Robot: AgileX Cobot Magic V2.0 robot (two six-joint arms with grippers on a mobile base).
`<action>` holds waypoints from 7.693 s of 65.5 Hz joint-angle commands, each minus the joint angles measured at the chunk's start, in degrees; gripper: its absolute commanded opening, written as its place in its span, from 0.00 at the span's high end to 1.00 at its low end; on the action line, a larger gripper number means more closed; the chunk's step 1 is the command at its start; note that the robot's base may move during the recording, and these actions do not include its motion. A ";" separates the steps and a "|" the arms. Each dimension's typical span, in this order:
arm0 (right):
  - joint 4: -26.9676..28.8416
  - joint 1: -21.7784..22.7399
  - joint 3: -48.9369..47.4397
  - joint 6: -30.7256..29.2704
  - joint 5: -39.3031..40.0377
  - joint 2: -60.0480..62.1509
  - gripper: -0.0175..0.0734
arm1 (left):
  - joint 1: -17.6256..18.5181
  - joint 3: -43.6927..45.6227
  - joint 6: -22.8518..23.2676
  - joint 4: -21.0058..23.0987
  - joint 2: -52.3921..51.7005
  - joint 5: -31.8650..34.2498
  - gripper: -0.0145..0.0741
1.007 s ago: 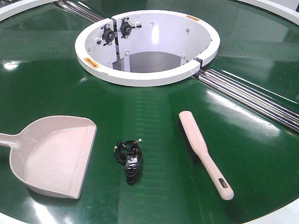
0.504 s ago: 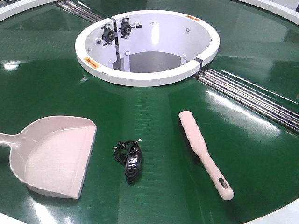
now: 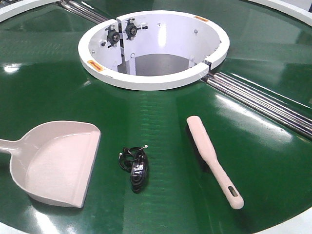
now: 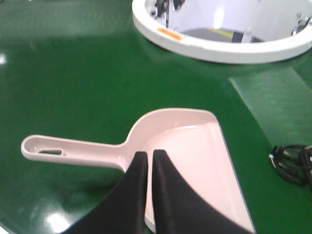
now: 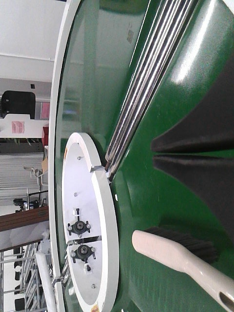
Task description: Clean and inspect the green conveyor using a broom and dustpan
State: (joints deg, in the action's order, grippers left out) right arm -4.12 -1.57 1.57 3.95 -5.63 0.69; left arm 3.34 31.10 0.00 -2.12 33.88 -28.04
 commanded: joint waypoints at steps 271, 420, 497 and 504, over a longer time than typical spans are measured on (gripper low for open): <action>-0.19 0.17 0.22 -0.62 4.26 0.57 0.82 | -0.10 44.01 -72.89 -20.99 67.43 -32.97 0.21; -0.19 0.17 0.22 -0.62 4.26 0.57 0.82 | 9.48 47.34 -66.15 -22.63 67.39 -40.13 0.85; -0.25 0.16 0.22 -0.74 4.26 0.57 0.82 | 9.42 47.34 -66.15 -22.41 67.33 -42.14 0.84; -0.31 0.16 0.22 -0.95 4.31 0.57 0.82 | 9.42 47.34 -66.15 -22.41 67.33 -42.14 0.84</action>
State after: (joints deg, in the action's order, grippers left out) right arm -4.12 -1.57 1.57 3.84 -5.58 0.69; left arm 12.35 76.79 -65.96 -24.28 103.84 -68.96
